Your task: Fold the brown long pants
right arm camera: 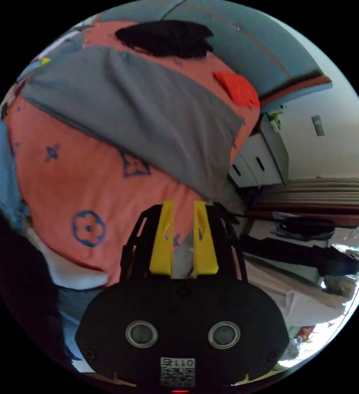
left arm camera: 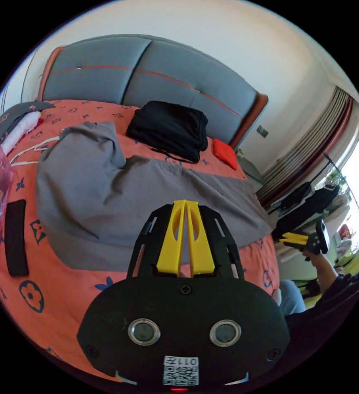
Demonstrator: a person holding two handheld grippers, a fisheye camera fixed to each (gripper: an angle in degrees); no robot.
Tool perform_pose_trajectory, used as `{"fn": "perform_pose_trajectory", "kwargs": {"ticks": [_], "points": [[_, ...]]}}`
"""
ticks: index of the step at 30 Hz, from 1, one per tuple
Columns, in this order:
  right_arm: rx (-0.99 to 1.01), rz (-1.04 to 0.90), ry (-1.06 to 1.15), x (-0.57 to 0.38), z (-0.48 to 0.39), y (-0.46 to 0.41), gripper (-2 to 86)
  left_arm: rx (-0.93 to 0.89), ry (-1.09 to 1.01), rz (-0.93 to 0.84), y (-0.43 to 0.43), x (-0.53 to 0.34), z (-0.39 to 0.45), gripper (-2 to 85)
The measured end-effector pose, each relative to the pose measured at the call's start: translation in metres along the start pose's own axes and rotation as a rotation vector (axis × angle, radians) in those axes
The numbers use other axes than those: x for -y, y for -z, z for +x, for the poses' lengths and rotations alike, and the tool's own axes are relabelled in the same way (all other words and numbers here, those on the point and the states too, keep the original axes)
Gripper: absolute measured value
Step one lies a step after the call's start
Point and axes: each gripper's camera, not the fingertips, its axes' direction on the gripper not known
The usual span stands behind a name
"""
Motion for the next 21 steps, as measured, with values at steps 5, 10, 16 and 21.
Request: {"fn": "perform_pose_trajectory", "kwargs": {"ticks": [5, 10, 16, 21], "points": [[0.256, 0.18, 0.113, 0.097, -0.047, 0.039, 3.0, 0.139, -0.074, -0.025, 0.047, 0.026, -0.038, 0.2], [0.41, 0.136, 0.246, 0.21, -0.108, 0.031, 1.7, 0.277, -0.096, -0.119, 0.103, 0.068, -0.124, 1.0], [0.302, 0.062, 0.216, 0.248, -0.153, -0.008, 1.9, 0.131, 0.078, -0.237, 0.109, 0.132, -0.255, 6.2], [0.372, 0.077, 0.139, 0.259, -0.139, -0.007, 1.9, -0.155, 0.409, -0.184, 0.073, 0.163, -0.35, 12.9]]}}
